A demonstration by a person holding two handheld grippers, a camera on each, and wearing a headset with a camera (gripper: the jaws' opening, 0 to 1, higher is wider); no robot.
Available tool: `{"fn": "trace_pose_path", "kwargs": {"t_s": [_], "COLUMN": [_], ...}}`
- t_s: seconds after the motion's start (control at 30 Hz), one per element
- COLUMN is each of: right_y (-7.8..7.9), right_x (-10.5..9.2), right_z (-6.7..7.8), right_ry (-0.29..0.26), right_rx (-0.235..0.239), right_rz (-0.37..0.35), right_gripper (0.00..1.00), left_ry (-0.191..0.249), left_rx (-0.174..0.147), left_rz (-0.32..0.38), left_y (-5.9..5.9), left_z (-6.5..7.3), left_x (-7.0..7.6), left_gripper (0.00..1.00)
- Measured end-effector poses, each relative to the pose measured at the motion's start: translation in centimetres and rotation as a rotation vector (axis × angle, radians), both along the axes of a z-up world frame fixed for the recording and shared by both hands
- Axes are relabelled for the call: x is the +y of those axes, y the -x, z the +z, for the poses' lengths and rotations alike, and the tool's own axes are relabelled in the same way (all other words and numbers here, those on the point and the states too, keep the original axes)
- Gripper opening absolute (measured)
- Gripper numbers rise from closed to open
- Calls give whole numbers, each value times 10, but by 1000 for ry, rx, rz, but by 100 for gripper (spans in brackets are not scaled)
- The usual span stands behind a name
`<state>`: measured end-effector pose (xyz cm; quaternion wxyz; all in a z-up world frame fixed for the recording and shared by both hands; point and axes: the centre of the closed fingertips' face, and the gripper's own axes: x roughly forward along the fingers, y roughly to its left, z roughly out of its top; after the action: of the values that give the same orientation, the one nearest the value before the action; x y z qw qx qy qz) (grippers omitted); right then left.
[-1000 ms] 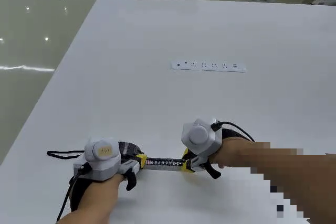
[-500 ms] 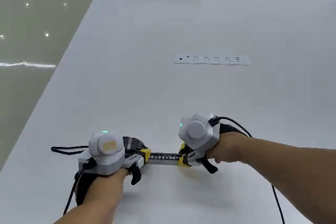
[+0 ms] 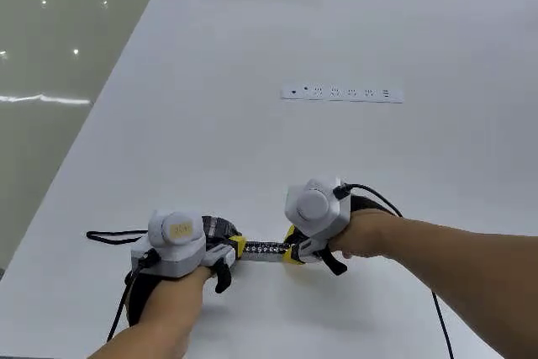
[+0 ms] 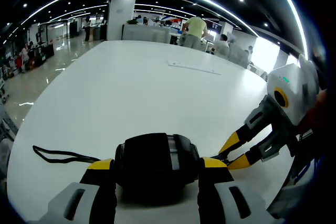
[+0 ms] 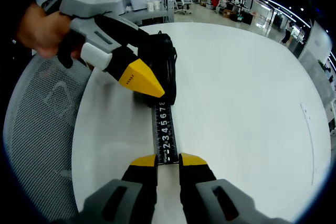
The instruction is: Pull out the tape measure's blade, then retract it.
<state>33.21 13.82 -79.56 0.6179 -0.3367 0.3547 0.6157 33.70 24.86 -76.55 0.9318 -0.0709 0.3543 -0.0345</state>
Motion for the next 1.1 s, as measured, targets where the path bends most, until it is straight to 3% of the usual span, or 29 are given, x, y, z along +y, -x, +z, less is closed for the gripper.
{"fn": "trace_pose_path", "kwargs": {"t_s": [1.1], "right_y": [3], "right_x": [32], "right_z": [-2], "right_ry": [-27], "right_rx": [-2], "right_rz": [11], "right_gripper": [14], "left_ry": [-1], "left_rx": [9], "left_rz": [-3], "left_y": [0], "left_z": [-1], "left_x": [0], "left_gripper": [59]}}
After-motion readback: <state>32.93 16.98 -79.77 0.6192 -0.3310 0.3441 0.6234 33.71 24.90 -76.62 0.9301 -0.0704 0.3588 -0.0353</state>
